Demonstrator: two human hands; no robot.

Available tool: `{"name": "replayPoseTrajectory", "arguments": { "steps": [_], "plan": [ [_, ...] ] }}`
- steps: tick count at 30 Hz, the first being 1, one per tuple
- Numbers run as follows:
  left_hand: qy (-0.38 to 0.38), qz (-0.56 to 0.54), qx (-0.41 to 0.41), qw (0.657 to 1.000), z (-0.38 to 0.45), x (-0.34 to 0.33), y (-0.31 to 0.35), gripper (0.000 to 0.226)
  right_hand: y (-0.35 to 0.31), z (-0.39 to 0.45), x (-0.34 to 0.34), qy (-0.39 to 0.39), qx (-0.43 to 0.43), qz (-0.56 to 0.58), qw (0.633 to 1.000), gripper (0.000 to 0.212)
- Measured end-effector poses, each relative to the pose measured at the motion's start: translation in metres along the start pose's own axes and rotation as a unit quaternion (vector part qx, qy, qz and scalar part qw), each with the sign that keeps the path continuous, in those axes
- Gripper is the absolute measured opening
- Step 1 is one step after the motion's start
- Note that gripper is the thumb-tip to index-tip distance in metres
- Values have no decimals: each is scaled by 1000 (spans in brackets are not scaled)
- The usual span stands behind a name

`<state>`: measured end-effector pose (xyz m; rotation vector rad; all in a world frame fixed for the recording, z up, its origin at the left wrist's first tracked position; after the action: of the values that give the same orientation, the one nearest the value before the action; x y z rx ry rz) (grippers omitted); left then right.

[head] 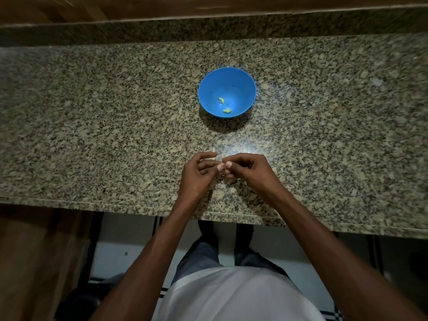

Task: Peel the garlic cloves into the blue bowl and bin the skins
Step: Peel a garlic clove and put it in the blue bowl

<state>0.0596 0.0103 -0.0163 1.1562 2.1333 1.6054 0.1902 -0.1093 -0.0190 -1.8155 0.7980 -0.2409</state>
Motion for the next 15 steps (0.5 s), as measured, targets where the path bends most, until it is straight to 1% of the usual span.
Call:
{"name": "replayPoseTrajectory", "arguments": {
  "steps": [4,6,9,11,13,15],
  "plan": [
    [21,0,-8,1000,-4,-4,5,33,1,-2,6,22,6,-35,999,16],
    [33,30,-33,998,-6,-5,9,34,1,-4,8,17,0,-48,999,19],
    [29,80,-80,993,-7,-10,17,40,0,-7,9,17,-19,-8,1000,23],
    [34,67,-77,994,-8,-10,18,44,1,-8,9,22,-50,56,997,27],
    [36,36,-53,997,-7,-10,15,46,4,-6,9,20,-80,101,992,28],
    [19,-1,-24,1000,-7,-10,11,46,5,-4,10,13,-83,95,992,26]
  ]
}}
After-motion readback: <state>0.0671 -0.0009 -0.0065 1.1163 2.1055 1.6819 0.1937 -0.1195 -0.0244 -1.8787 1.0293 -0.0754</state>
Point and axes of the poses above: each hand's wrist, its own z-axis towards the middle knuckle, its own x-axis out of the back of the hand, y = z × x, the point moved 5 cm from there along z, towards the middle knuckle, and after that the axes turned 7 degrees about z, right-handed, at the moved point
